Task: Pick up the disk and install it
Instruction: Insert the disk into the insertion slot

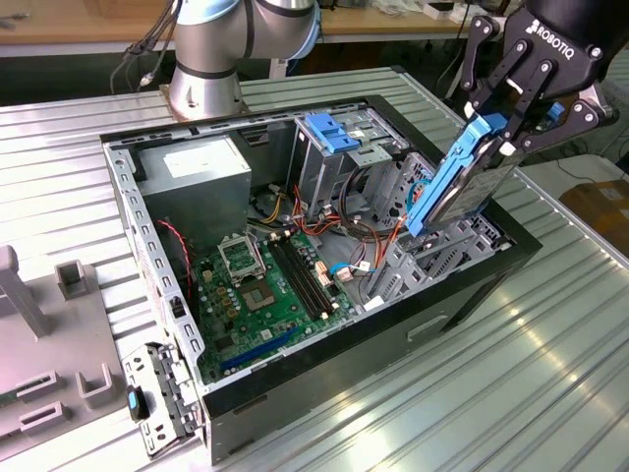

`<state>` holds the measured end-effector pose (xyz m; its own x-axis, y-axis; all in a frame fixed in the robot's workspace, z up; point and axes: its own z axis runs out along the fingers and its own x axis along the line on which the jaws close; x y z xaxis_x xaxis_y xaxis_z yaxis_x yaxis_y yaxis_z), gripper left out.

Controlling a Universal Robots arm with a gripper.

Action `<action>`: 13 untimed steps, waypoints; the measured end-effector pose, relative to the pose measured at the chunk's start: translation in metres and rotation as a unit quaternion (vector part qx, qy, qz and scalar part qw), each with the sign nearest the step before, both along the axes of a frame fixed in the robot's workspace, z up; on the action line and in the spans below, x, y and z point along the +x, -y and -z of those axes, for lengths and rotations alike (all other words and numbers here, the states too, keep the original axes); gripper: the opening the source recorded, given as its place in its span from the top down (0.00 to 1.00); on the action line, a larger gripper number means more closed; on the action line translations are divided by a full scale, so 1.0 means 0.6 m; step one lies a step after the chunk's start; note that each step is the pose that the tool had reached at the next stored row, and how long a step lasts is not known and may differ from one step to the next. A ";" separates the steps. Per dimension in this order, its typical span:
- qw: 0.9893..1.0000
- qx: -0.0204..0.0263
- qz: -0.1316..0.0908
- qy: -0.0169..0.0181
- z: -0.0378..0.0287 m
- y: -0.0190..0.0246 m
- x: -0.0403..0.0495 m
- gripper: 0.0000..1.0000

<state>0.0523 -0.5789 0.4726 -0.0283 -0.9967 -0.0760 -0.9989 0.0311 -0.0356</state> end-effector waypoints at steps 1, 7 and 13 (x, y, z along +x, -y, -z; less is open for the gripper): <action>1.000 0.000 0.000 0.000 0.004 0.0000 0.001 0.63; 1.000 0.000 0.003 0.000 0.018 0.0034 0.002 0.63; 1.000 0.000 0.001 -0.002 0.031 0.0056 0.001 0.63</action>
<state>0.0532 -0.5823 0.4541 -0.0308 -0.9967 -0.0754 -0.9989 0.0333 -0.0319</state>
